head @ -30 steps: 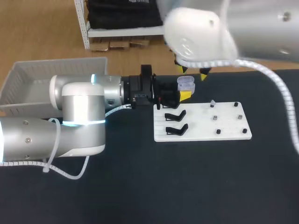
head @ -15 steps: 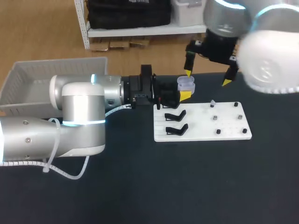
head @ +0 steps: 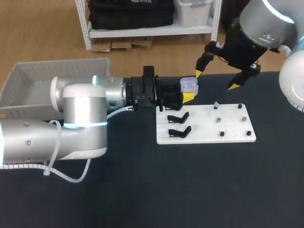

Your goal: Pick up each earbud case from the left stands, insert the matching earbuds, close the lid, and place the case in the box.

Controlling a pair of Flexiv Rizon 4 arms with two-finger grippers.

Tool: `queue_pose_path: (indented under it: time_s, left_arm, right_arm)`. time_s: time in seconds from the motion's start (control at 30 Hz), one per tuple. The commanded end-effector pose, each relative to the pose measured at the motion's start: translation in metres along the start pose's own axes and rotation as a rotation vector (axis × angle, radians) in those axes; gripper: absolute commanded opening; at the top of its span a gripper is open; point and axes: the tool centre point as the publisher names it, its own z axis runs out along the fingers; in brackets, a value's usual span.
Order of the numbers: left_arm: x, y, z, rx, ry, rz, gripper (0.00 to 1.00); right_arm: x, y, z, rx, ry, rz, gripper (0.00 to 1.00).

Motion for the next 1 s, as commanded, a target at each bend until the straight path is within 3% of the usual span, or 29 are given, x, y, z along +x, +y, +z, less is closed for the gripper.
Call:
queue_pose_path:
  time_s: [0.03, 0.2, 0.43, 0.63, 1.0]
  left_arm:
    - [0.001, -0.002, 0.0, -0.007, -0.005, 0.004, 0.0]
    - [0.001, -0.002, 0.0, -0.007, -0.005, 0.004, 0.0]
    - [0.001, -0.002, 0.0, -0.007, -0.005, 0.004, 0.0]
    - [0.001, -0.002, 0.0, -0.007, -0.005, 0.004, 0.0]
    - [0.001, -0.002, 0.0, -0.007, -0.005, 0.004, 0.0]
  right_arm:
    - [-0.002, -0.009, 0.004, -0.015, -0.027, 0.017, 1.0]
    - [-0.021, -0.036, 0.014, 0.017, -0.101, 0.078, 1.0]
    - [-0.036, -0.064, 0.053, 0.097, -0.032, 0.091, 1.0]
    - [-0.035, -0.078, 0.091, 0.175, 0.054, 0.109, 1.0]
    - [-0.034, -0.078, 0.134, 0.217, 0.055, 0.115, 1.0]
